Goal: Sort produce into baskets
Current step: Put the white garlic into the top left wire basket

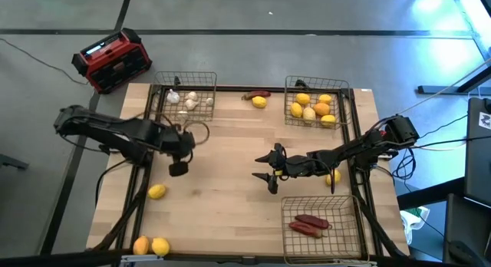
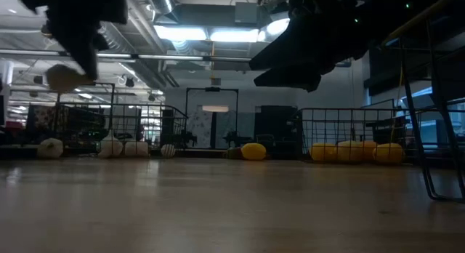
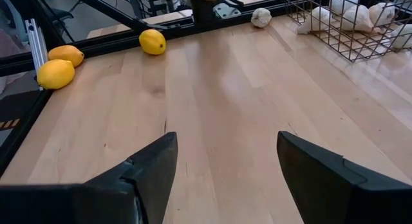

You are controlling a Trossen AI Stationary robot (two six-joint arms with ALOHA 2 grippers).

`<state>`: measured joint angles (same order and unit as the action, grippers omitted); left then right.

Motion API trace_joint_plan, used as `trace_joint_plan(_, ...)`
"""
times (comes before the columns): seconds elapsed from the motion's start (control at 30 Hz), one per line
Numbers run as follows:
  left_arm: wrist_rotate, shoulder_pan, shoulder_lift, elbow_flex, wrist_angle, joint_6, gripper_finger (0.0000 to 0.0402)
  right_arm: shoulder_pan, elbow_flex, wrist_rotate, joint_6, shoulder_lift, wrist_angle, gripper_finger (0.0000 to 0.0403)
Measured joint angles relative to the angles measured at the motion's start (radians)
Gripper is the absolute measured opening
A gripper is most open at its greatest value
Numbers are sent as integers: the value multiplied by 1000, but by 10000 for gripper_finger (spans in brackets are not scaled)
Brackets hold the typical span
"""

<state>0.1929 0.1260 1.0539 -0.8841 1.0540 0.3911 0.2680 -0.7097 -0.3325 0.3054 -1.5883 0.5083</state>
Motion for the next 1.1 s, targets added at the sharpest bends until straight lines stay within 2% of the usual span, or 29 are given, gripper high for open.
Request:
trace_joint_plan(0.37,163,-190,-137,0,-143,-101,3,0,0,0,0,0,-1,264)
trace_joint_plan(0.63,357,-315,-149,0,-297,-250,3,0,0,0,0,0,-1,264)
trace_joint_plan(0.87,383,-444,-145,0,-419,-381,3,0,0,0,0,0,-2,264)
trace_joint_plan(1.1,383,-608,-116,6,-488,-402,4,0,0,0,0,0,-2,264)
